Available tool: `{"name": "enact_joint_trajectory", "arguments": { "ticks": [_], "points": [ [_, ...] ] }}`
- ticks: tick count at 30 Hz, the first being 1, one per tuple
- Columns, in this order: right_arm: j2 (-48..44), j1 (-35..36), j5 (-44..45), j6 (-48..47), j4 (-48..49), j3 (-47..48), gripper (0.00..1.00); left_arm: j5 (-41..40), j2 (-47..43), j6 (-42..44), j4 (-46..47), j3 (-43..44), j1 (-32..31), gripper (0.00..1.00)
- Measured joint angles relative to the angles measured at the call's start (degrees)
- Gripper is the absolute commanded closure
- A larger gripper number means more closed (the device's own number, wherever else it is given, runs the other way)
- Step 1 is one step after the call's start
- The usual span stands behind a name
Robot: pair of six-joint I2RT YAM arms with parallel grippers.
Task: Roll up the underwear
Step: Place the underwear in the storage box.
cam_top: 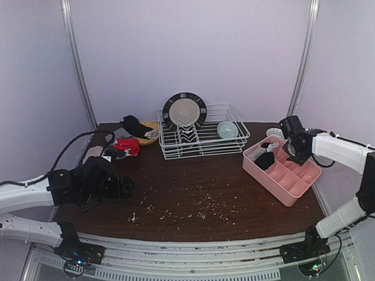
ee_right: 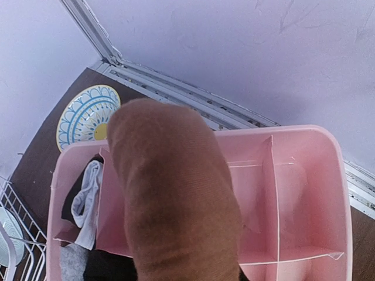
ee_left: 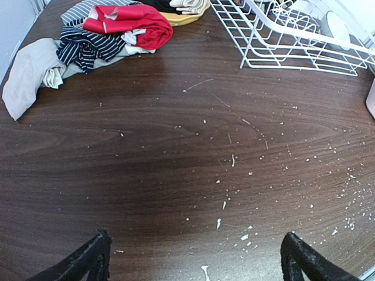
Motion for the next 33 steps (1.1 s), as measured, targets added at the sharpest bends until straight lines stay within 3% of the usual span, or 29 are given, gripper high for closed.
{"name": "enact_joint_trajectory", "arguments": {
  "ticks": [10, 32, 33],
  "points": [
    [10.14, -0.52, -1.77, 0.04, 1.70, -0.07, 1.00, 1.79, 0.37, 0.00, -0.46, 0.22, 0.00, 0.02],
    [17.00, -3.21, -4.96, 1.70, 15.28, -1.66, 1.00, 4.22, 1.70, -1.60, -0.09, -0.50, 0.00, 0.02],
    [17.07, -3.45, -5.01, 1.70, 15.98, -1.90, 0.93, 4.31, 1.70, -1.68, -0.09, -0.63, 0.00, 0.02]
  ]
}}
